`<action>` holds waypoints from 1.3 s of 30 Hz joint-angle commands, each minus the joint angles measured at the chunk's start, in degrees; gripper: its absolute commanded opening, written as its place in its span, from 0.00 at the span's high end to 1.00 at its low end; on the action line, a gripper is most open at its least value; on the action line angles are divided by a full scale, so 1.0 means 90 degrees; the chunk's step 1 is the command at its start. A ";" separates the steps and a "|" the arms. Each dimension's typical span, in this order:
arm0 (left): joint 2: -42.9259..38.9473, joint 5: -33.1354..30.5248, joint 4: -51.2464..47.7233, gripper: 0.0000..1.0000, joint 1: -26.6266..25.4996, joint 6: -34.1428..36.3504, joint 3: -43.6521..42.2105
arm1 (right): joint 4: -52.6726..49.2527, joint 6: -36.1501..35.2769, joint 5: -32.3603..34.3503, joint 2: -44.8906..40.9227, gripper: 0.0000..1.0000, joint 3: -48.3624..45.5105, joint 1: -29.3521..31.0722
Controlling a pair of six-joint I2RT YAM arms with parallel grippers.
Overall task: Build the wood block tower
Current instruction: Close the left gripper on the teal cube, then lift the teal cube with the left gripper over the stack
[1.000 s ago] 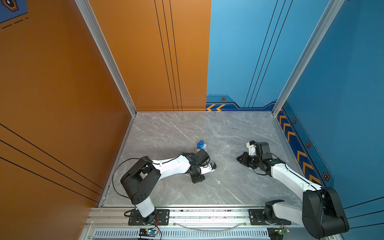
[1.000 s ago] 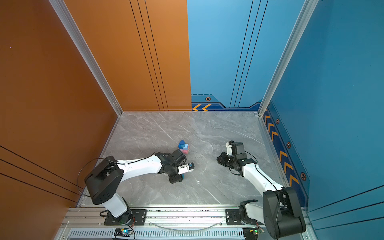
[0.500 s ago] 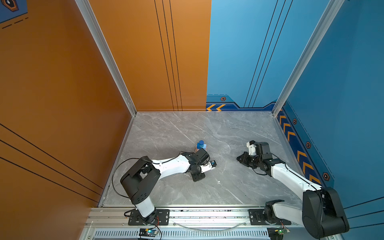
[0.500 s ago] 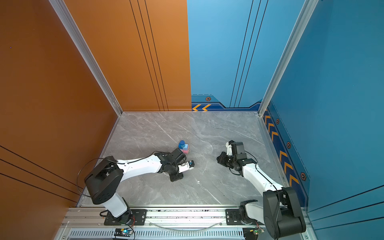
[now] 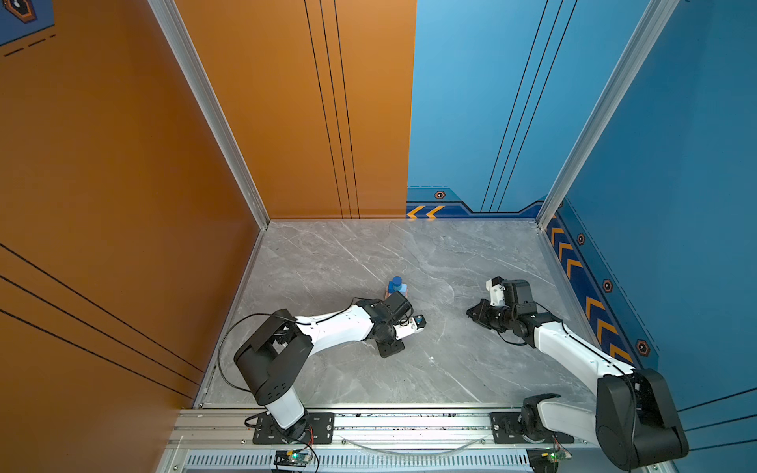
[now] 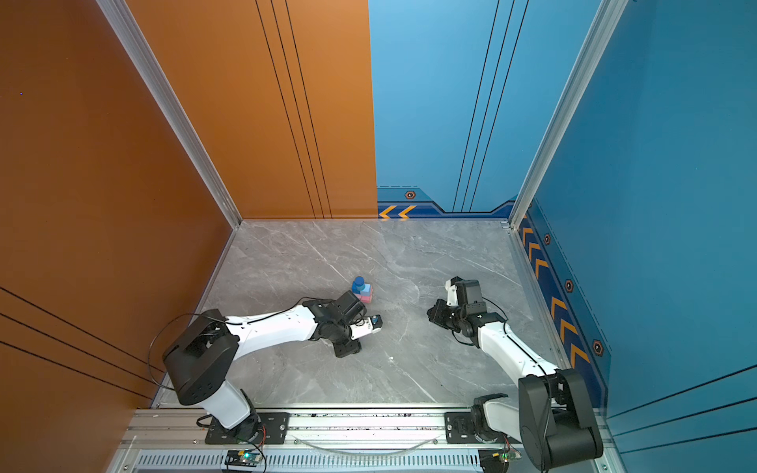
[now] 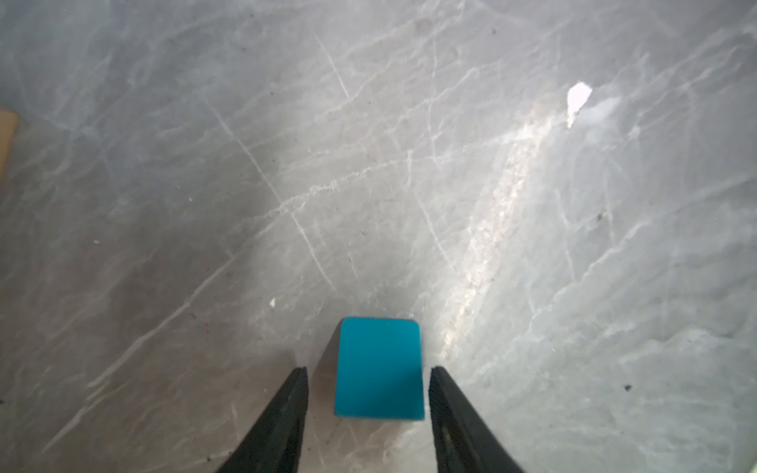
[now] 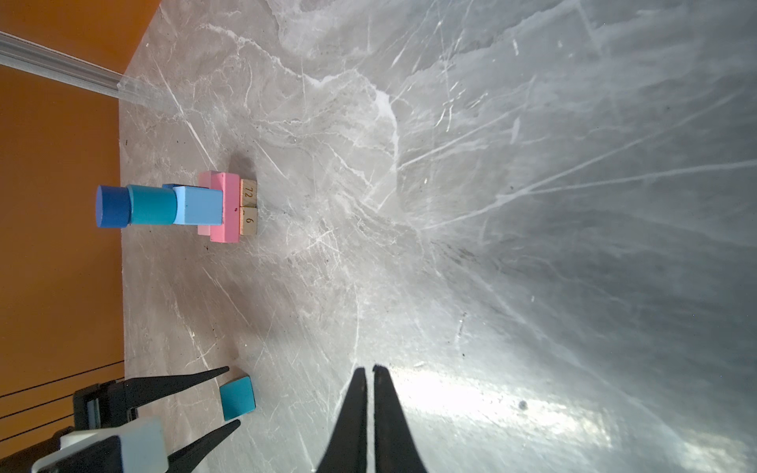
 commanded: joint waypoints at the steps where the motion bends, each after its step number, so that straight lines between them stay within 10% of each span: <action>1: -0.0041 -0.0052 -0.0254 0.54 0.0079 -0.0066 0.0108 | 0.0021 -0.0092 -0.0102 -0.0046 0.91 -0.0072 -0.0046; 26: -0.0424 -0.0048 -0.0461 0.99 0.0117 -0.0196 0.0322 | -0.0050 -0.0057 -0.0117 -0.0093 0.91 -0.0038 -0.0042; 39: -0.0588 0.0102 -0.1787 1.00 0.0431 0.0675 0.2352 | -0.0647 0.0050 -0.0117 -0.0259 0.91 0.0445 -0.0048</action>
